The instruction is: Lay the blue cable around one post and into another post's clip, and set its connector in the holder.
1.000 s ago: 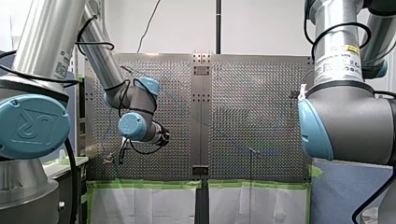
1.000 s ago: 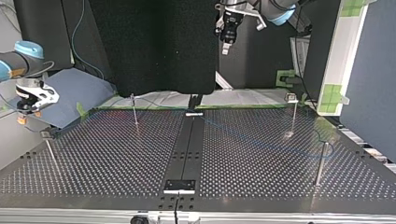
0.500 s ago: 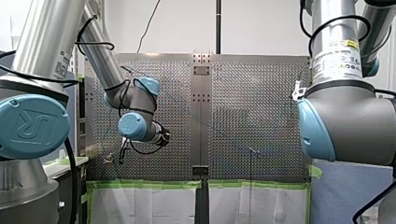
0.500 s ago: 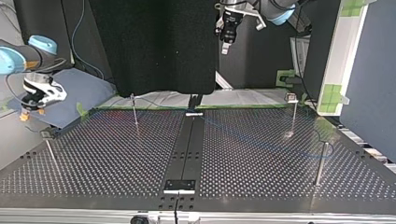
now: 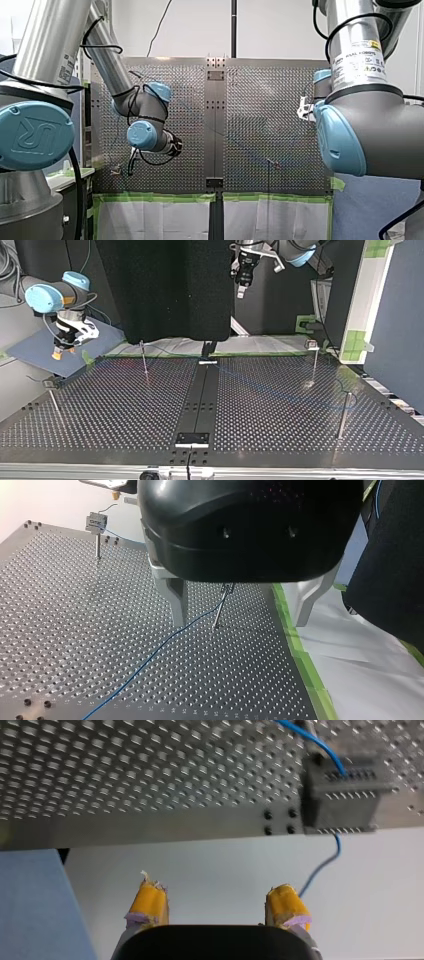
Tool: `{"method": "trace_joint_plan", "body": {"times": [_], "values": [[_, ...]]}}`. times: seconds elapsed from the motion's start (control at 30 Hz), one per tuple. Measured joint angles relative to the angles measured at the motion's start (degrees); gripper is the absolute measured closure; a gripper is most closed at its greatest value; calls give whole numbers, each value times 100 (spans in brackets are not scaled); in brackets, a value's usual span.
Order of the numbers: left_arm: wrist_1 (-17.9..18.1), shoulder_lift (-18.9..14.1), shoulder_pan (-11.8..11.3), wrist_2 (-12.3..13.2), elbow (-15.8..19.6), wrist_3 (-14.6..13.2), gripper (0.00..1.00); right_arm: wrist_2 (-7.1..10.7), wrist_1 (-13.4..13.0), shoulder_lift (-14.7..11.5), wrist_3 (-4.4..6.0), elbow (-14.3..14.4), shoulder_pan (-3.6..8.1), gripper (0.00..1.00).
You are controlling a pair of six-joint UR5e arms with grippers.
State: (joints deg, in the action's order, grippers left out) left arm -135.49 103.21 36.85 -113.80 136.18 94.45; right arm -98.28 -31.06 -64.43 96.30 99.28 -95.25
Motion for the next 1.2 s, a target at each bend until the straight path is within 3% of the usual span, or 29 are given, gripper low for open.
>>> {"method": "trace_joint_plan", "body": {"times": [0.23,0.47,0.77,0.93,1.2], "values": [[258,0,-51,0,-3,13,0,42,6,0,-69,59,-309,1],[603,0,-95,-103,-86,20,0,352,-28,3,-242,62,-651,1],[982,0,-113,-293,-300,21,0,733,-47,10,-298,65,-1099,1],[1017,0,-117,-410,-314,24,0,730,-12,12,-353,64,-1352,1],[984,0,-116,-633,-315,34,0,412,73,14,-420,68,-1767,1]]}}
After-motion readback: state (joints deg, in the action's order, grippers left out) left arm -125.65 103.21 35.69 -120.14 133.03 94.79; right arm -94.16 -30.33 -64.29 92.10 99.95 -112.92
